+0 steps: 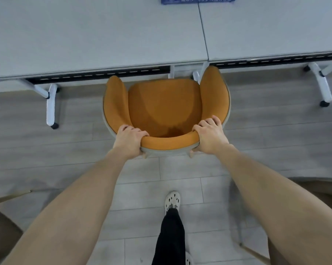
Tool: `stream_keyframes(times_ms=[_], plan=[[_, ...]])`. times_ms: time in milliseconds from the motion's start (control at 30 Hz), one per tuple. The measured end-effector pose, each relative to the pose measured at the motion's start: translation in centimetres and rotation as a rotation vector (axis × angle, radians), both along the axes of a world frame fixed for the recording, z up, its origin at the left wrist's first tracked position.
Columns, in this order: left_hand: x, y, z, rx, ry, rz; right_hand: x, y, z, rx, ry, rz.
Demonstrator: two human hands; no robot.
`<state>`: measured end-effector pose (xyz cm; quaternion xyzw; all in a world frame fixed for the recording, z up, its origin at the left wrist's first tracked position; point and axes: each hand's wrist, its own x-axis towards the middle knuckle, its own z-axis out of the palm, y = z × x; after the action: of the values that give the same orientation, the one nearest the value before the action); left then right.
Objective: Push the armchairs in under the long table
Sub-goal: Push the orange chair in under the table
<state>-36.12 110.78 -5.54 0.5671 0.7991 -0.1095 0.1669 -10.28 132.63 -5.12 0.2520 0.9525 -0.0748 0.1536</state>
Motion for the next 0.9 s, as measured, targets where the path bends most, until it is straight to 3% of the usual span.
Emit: stream_keyframes(times_ms=[200, 600, 733, 900], plan=[[-2.1, 3.8, 0.0, 0.035, -0.027, 0.010, -2.5, 4.6, 0.0, -0.002, -0.010, 0.003], [-1.3, 3.7, 0.1, 0.012, -0.045, 0.024, -2.3, 4.4, 1.2, 0.005, -0.069, -0.008], [-0.5, 1.5, 1.9, 0.031, -0.042, 0.004, -3.2, 1.8, 3.9, -0.019, -0.163, -0.088], [0.8, -5.1, 6.6, 0.098, -0.093, 0.094, -2.6, -7.0, 7.4, -0.037, -0.048, -0.240]])
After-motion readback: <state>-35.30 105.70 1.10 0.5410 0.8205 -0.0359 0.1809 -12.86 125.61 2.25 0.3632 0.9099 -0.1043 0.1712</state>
